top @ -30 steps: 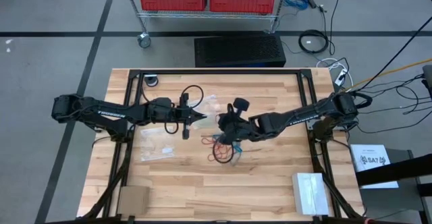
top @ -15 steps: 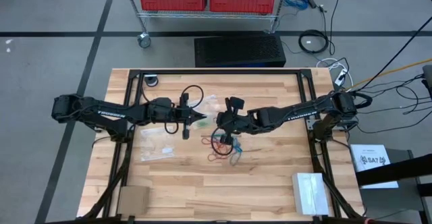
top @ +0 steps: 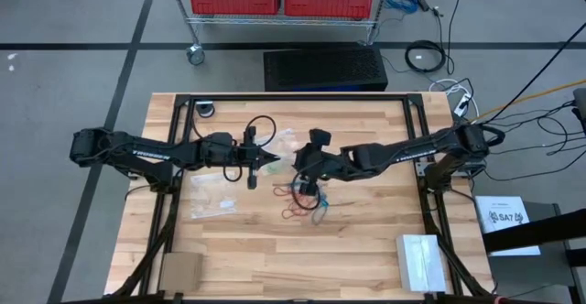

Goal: Sort rubber bands
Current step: Put the top red rubber band into the bottom right transparent zip bag

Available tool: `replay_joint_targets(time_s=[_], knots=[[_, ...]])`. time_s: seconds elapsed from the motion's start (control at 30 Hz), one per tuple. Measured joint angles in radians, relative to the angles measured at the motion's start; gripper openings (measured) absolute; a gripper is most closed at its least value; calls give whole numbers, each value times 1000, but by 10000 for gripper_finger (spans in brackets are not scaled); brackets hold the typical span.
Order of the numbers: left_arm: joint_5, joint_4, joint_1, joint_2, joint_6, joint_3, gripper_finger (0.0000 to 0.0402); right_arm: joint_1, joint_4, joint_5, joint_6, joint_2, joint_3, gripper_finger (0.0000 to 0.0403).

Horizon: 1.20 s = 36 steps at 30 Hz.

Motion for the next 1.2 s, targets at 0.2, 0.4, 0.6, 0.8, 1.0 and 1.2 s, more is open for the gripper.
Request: replay_joint_targets(time_s=[0.2, 0.4, 0.6, 0.8, 1.0, 1.2], knots=[[-1, 1, 0, 0, 1, 0, 2, 32, -88, -61, 18, -78, 0, 207], [-23, 6, 2, 0, 1, 0, 2, 92, -166, -148, 103, -71, -20, 211], [-24, 38, 41, 0, 0, 0, 2, 102, 27, -209, 129, 17, -142, 205], [-24, 35, 67, 0, 0, 0, 2, 71, 150, -278, 90, 173, -134, 190], [-24, 9, 78, -43, 0, -4, 2, 28, 148, -319, 69, 323, -17, 184], [-23, -4, 78, -105, 0, -35, 2, -10, 71, -366, 65, 419, 72, 187]])
